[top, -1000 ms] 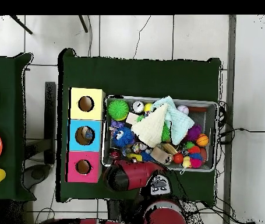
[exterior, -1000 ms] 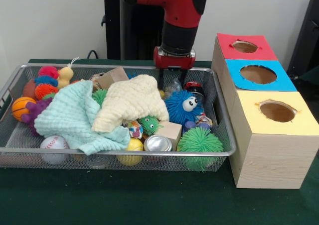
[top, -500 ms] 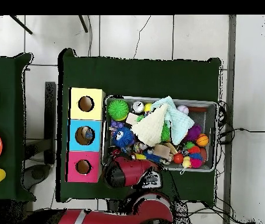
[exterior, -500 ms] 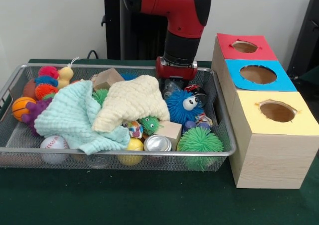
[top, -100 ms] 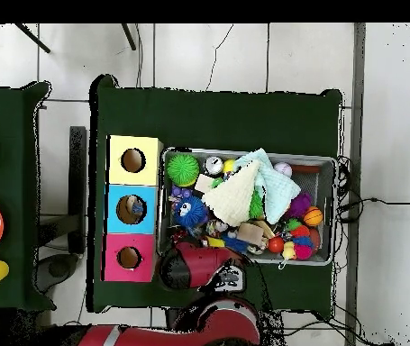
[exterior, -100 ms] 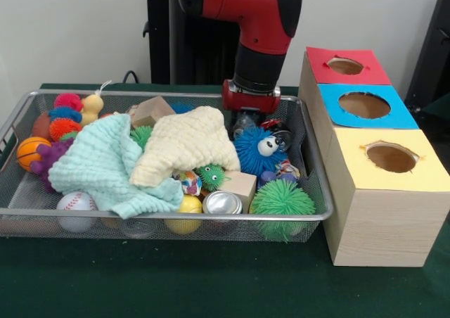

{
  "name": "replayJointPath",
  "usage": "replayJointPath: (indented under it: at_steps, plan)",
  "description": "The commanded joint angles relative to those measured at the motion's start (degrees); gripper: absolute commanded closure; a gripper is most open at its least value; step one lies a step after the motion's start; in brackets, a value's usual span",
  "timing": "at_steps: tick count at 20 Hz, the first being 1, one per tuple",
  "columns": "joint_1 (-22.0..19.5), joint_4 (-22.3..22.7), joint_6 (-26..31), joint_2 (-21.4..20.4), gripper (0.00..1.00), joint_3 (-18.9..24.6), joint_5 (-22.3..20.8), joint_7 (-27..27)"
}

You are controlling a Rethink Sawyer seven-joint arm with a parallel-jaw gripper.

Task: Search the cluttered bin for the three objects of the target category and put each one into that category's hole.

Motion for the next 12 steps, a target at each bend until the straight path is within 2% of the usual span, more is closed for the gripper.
replayJointPath:
  at_steps: [1,5,6,12]
  plan:
    - [0.19,-5.66,1.18,9.98,1.00,2.76,3.88,9.59]
    - [1.01,-4.68,-0.67,9.10,1.00,2.50,3.74,9.44]
    - [0.19,-4.29,-1.30,9.01,1.00,3.54,3.60,9.41]
    - [0.59,-3.56,-0.67,9.25,1.00,3.73,4.25,9.93]
